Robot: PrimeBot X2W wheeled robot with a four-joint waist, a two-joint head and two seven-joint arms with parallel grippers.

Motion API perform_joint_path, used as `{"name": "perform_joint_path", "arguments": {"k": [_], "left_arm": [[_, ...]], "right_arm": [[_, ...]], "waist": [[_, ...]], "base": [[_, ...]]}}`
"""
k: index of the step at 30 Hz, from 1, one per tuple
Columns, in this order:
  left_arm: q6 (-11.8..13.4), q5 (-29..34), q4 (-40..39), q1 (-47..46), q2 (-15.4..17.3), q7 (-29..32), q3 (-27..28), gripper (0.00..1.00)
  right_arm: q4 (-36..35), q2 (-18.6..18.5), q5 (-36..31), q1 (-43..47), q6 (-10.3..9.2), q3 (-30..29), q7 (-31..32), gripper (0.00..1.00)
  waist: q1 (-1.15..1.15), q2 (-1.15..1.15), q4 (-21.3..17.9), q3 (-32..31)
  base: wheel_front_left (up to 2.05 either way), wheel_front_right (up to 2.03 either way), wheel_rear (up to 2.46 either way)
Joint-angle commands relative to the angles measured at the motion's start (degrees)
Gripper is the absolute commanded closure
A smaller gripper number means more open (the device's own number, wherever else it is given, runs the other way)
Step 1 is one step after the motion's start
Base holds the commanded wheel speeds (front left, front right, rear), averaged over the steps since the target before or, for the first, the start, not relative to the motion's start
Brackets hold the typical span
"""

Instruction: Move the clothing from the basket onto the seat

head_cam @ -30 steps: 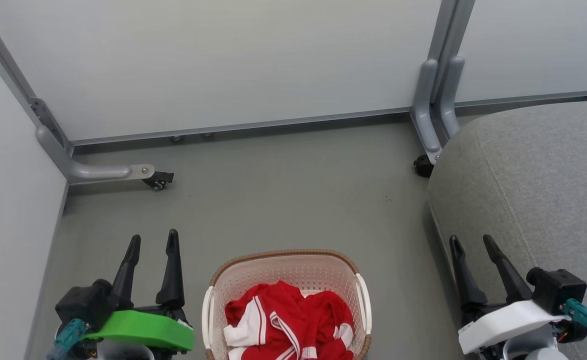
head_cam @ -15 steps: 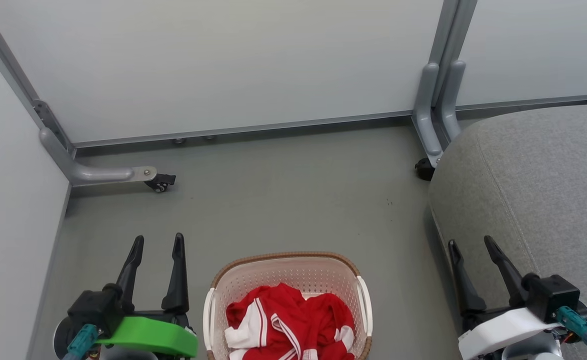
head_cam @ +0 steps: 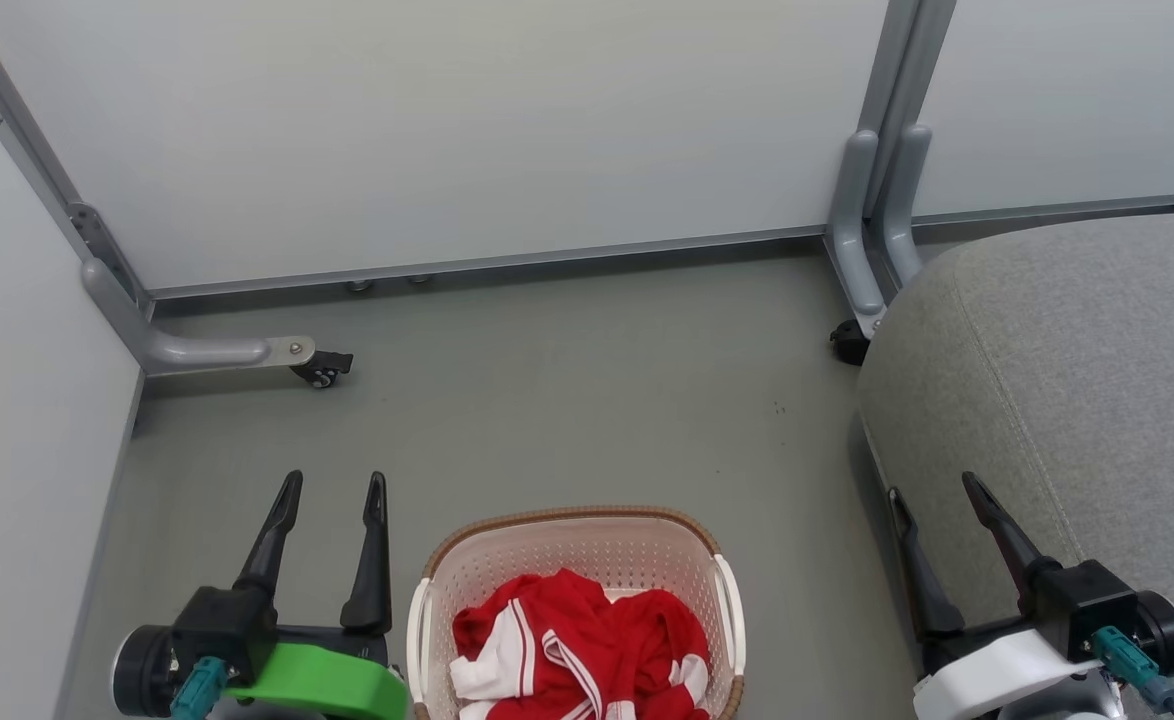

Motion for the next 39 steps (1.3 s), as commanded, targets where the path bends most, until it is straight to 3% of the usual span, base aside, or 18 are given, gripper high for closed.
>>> {"name": "perform_joint_path", "arguments": {"k": [1,14,29,35,39], "left_arm": [[0.0,1.3,-0.3,0.8,0.0,-0.5,-0.2,0.0],[-0.1,6.8,-0.6,1.5,-0.1,-1.8,-0.5,0.0],[0.0,5.8,0.2,1.4,-0.1,-1.6,-0.2,0.0],[0.1,5.3,1.5,0.8,-0.1,-1.6,-0.2,0.0],[-0.1,4.9,2.7,-2.5,-0.1,-1.6,-0.6,0.0]], "right_arm": [[-0.6,-0.1,-1.5,0.8,0.19,0.0,-0.4,0.0],[-1.3,-0.1,-7.0,1.6,0.21,0.3,-1.6,0.0],[-1.1,-0.1,-6.4,1.3,0.12,0.2,-1.6,0.0],[-1.3,-0.1,-6.3,0.1,0.12,0.3,-1.6,0.0],[-1.9,-0.1,-6.8,-2.8,0.12,0.3,-1.6,0.0]], "waist": [[0.0,0.0,0.0,0.0],[0.0,0.0,-0.1,-0.3],[0.0,0.0,-0.5,0.6],[0.0,0.0,-1.3,3.4],[0.0,0.0,-1.9,9.7]], "base": [[0.0,0.0,0.0],[0.0,0.0,0.0],[0.0,0.0,0.0],[0.0,0.0,0.0],[0.0,0.0,0.0]]}}
